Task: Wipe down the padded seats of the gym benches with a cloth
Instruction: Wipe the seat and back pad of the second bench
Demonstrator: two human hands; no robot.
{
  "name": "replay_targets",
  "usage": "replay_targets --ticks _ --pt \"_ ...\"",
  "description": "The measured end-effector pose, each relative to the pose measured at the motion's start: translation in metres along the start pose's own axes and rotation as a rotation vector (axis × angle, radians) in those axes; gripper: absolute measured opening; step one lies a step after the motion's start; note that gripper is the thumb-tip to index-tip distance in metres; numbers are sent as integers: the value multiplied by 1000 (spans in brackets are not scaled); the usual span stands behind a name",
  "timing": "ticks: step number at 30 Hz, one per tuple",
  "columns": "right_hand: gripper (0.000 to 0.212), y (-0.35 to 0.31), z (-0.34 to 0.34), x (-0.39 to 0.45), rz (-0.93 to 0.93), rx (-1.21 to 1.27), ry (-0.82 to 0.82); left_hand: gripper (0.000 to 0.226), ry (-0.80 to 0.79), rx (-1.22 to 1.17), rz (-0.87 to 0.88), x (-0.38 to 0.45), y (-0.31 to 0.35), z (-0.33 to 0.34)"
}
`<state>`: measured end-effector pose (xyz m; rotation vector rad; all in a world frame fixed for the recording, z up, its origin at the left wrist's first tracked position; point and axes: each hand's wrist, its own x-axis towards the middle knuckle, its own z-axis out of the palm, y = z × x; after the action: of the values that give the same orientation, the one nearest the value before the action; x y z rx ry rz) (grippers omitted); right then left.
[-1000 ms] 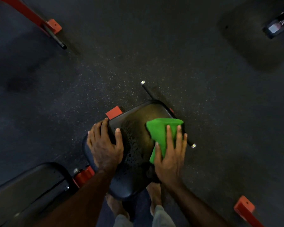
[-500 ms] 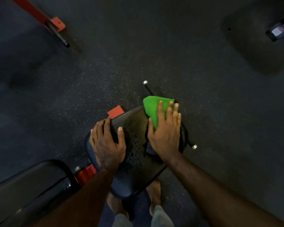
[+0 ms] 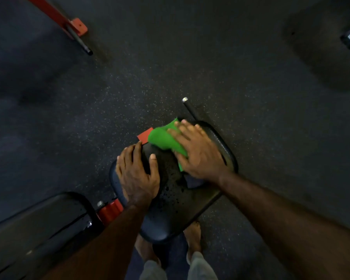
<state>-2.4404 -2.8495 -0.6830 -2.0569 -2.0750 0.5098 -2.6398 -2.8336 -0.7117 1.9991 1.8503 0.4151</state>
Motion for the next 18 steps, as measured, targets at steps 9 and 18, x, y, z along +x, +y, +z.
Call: replay_targets --ticks 9,18 --pt "63 -27 11 1 -97 -15 13 55 35 -167 20 -1 -4 -1" --pt "61 -66 29 10 -160 -69 -16 35 292 -618 -514 -19 -44 -19"
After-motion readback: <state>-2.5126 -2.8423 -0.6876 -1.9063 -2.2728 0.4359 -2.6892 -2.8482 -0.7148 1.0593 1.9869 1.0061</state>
